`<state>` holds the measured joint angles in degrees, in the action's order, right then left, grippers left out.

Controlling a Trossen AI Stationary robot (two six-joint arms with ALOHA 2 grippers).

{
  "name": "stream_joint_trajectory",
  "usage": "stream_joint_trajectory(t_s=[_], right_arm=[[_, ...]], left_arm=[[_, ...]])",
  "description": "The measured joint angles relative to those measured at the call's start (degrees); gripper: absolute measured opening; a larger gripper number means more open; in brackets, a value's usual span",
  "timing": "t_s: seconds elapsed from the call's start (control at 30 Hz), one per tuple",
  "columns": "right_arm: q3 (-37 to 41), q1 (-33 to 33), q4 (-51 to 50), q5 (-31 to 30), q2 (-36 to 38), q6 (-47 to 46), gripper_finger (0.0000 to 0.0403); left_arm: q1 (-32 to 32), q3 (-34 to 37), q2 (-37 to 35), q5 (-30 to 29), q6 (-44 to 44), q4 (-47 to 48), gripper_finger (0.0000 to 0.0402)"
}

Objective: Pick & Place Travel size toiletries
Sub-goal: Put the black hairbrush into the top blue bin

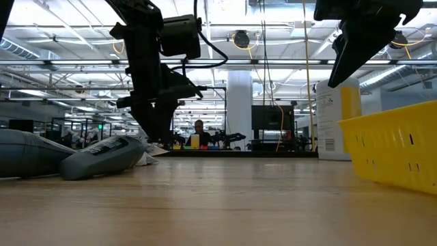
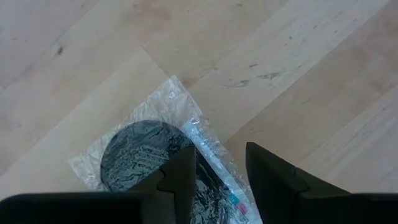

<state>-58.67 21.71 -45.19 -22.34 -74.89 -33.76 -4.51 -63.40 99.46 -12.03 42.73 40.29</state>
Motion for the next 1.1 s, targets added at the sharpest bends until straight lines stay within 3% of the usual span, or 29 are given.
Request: stream_joint_trajectory(t_s=[0.27,0.43,0.97,1.1], right_arm=[[0.0,0.0,0.2,0.0,0.0,0.2,0.0155],[0.0,0.0,0.2,0.0,0.0,0.2,0.0155],[0.0,0.0,2.3,-0.1,0.0,1.9,0.0155],[0.0,0.0,2.7,-0.1,0.0,1.9,0.0155]], left_arm=[[0.0,0.0,0.0,-0.2,0.9,0.0,0.0225],[0.1,0.0,0.5,-0.9,2.1,0.4,0.0251],[0.2,-0.2,7.0,-3.1,4.5,6.3,0.0250],[0.1,-0.2,7.0,-3.3,4.9,8.1,0.0203]])
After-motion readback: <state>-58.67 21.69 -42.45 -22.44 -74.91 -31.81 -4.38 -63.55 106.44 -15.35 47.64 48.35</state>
